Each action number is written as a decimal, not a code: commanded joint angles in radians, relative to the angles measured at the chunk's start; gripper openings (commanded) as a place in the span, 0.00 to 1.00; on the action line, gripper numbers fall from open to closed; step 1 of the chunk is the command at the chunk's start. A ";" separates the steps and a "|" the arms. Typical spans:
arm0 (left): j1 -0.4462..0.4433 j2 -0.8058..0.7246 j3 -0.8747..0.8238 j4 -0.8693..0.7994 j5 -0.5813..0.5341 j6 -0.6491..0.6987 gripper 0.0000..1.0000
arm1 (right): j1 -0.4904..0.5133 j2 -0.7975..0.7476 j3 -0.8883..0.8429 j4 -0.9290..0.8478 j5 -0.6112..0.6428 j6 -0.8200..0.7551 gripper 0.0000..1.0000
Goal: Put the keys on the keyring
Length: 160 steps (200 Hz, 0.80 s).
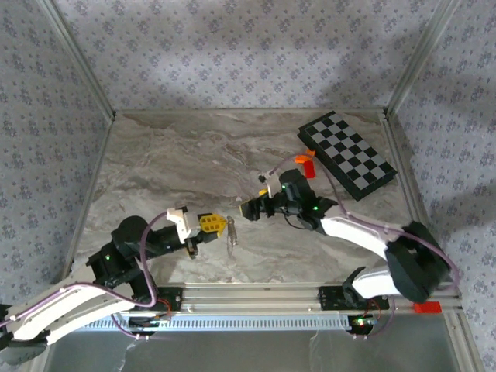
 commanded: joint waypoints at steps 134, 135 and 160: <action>-0.004 -0.099 0.059 -0.082 -0.034 0.025 0.00 | 0.141 0.603 0.364 0.227 -0.502 -0.359 0.86; -0.004 -0.099 0.058 -0.082 -0.034 0.024 0.00 | 0.142 0.604 0.365 0.227 -0.501 -0.361 0.86; -0.004 -0.106 0.068 -0.095 -0.037 0.021 0.00 | 0.183 0.628 0.411 0.109 -0.466 -0.488 0.86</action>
